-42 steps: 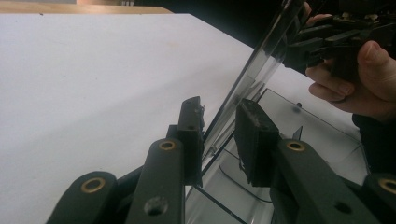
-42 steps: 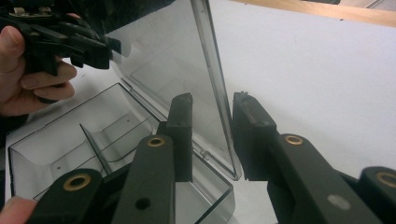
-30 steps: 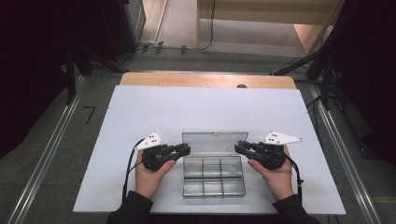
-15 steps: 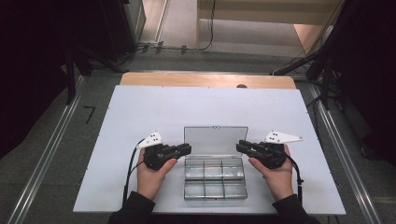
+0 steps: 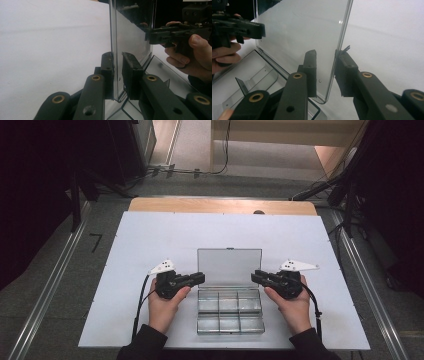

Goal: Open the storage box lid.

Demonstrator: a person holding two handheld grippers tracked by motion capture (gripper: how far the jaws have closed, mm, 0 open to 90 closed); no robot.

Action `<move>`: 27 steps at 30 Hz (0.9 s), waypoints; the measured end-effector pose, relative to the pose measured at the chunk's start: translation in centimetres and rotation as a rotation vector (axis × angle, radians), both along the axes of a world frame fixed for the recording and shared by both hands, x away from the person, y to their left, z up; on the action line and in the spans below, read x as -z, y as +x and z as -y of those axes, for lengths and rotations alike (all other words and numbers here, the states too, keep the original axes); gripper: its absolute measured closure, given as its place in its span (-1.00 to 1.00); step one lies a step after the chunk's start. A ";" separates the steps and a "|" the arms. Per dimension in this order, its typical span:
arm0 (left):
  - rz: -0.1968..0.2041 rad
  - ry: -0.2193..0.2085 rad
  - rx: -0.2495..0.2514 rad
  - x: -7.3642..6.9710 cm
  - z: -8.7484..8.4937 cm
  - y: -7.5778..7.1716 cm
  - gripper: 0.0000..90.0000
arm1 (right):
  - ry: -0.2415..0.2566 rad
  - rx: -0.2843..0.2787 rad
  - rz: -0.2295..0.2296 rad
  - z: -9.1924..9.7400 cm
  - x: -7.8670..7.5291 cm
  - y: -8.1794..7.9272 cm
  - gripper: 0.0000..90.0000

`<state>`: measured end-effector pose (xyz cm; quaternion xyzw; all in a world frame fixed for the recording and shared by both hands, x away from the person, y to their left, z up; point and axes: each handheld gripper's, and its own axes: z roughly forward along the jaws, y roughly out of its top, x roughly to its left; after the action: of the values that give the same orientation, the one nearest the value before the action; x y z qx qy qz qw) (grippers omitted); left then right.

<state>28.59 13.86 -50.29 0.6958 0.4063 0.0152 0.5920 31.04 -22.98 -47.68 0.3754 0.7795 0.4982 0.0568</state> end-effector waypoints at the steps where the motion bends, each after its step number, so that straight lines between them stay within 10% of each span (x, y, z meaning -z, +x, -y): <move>1: -0.001 0.000 -0.003 0.0 0.0 0.0 0.74 | 0.002 0.002 -0.003 0.0 0.1 0.0 0.55; 27: -0.097 0.040 -0.024 0.7 0.6 1.0 0.41 | -0.008 0.029 -0.167 -0.5 1.0 1.1 0.27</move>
<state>29.60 13.30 -51.03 0.7023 0.4425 -0.0032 0.5576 32.17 -22.47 -48.72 0.4265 0.7781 0.4610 0.0004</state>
